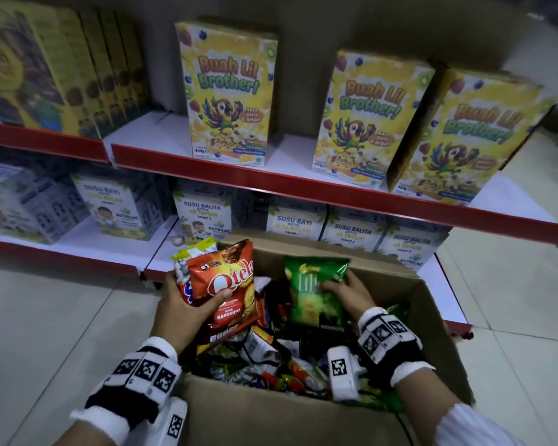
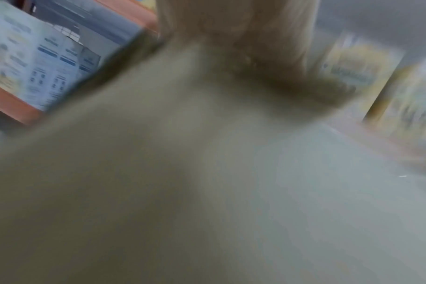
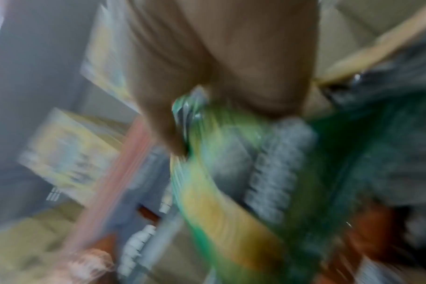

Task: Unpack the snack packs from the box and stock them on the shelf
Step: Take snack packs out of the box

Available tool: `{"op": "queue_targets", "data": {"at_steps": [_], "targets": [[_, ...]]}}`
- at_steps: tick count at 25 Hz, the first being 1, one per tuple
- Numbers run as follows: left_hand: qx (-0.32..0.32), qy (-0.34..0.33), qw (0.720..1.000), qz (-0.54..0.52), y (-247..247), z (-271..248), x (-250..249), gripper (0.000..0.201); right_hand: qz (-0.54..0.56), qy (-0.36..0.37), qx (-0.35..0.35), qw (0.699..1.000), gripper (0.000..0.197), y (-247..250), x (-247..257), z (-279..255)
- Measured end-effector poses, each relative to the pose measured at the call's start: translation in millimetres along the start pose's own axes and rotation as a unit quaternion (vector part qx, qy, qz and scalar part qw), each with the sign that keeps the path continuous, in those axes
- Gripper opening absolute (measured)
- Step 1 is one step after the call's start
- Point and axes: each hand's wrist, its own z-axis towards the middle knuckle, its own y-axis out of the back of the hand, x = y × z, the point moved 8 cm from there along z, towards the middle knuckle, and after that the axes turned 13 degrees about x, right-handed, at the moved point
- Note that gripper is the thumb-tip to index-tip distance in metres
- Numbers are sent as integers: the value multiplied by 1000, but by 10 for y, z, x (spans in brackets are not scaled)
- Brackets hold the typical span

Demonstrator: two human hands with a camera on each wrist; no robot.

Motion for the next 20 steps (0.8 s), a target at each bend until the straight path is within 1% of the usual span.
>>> {"op": "queue_targets", "data": {"at_steps": [1,3,5,8,9,10,12,13,14,16,18,20], "targets": [[5,-17,1000,-15,-13,-11,-102,89,30,28,-12,999,51,97,158,-110],[15,-49,997,-60,-45,-38,-317,85,70,67,-8,995,52,188,451,-322],[30,-69,991,-109,-150,-54,-524,90,104,106,16,989,62,182,718,-542],[63,-75,981,-170,-392,-75,-813,101,154,164,37,974,88,121,990,-821],[67,-81,979,-176,-456,-92,-908,102,165,175,40,970,88,104,1042,-902],[67,-88,978,-177,-501,-111,-998,100,174,183,45,967,80,85,1082,-977],[68,-103,974,-189,-564,-144,-1122,87,169,189,55,966,58,54,1130,-1099],[79,-110,970,-199,-613,-161,-1172,80,152,189,53,969,57,65,1140,-1152],[96,-113,967,-207,-670,-180,-1207,77,135,190,52,971,63,79,1142,-1205],[125,-106,963,-216,-800,-243,-1254,79,121,187,63,973,81,80,1122,-1303],[128,-117,961,-216,-873,-336,-1316,77,99,180,67,976,94,62,1062,-1403],[140,-128,957,-221,-944,-441,-1381,79,103,184,56,976,87,66,991,-1501]]}}
